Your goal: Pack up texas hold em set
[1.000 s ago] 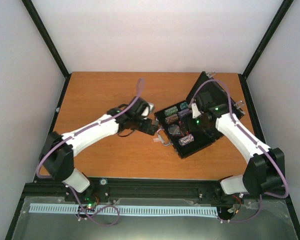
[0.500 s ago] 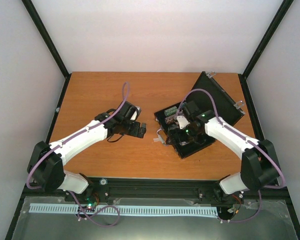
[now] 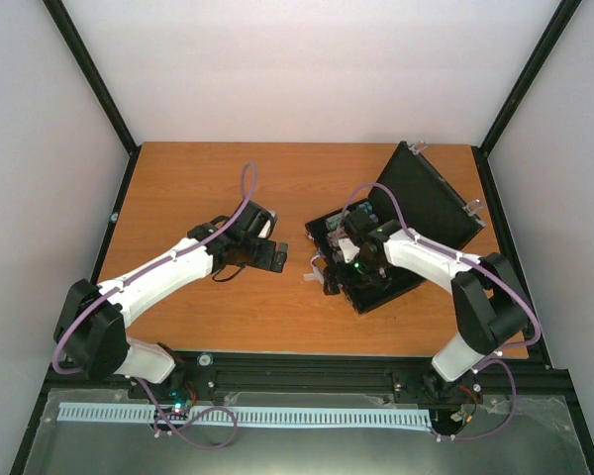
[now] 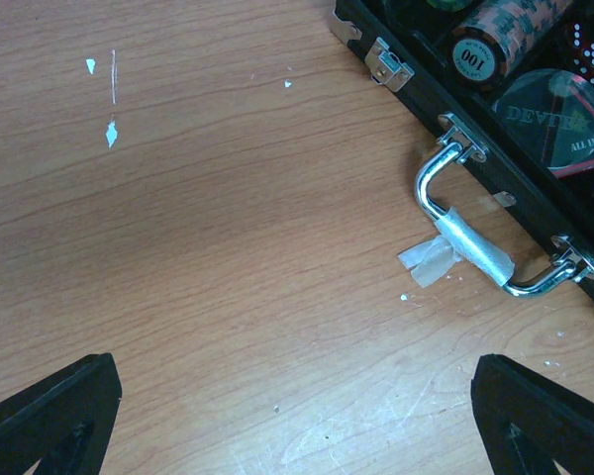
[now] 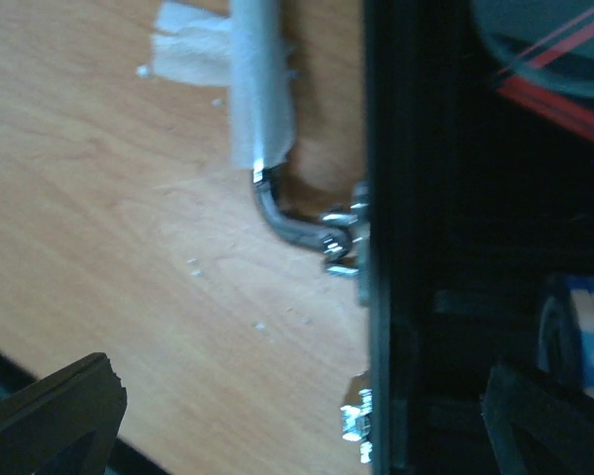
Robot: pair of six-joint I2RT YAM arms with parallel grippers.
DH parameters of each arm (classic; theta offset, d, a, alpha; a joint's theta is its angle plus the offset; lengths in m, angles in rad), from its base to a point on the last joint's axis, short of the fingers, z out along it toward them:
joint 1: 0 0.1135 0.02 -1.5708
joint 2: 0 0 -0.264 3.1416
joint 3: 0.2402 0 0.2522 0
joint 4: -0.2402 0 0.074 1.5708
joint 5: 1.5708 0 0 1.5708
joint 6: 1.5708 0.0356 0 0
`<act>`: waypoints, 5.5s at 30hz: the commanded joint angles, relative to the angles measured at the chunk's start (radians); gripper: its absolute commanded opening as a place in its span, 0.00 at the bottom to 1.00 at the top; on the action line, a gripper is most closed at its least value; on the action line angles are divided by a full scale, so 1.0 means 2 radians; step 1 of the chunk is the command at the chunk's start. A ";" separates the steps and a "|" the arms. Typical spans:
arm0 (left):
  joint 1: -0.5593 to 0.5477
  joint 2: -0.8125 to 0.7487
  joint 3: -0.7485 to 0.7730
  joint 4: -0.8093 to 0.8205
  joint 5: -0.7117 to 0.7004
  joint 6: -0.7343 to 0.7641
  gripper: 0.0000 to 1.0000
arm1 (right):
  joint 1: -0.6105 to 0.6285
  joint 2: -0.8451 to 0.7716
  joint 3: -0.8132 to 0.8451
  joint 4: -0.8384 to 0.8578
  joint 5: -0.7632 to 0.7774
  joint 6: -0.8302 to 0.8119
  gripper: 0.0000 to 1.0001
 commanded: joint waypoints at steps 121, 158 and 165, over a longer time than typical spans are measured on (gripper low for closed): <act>0.074 0.222 0.165 0.138 0.265 -0.233 0.57 | -0.126 0.125 0.246 -0.059 0.096 -0.026 0.03; 0.074 0.312 0.098 0.209 0.259 -0.337 0.01 | -0.135 0.169 0.200 -0.050 0.075 -0.049 0.03; 0.075 0.207 0.075 0.154 0.240 -0.299 0.01 | -0.135 0.170 0.201 -0.048 0.076 -0.048 0.03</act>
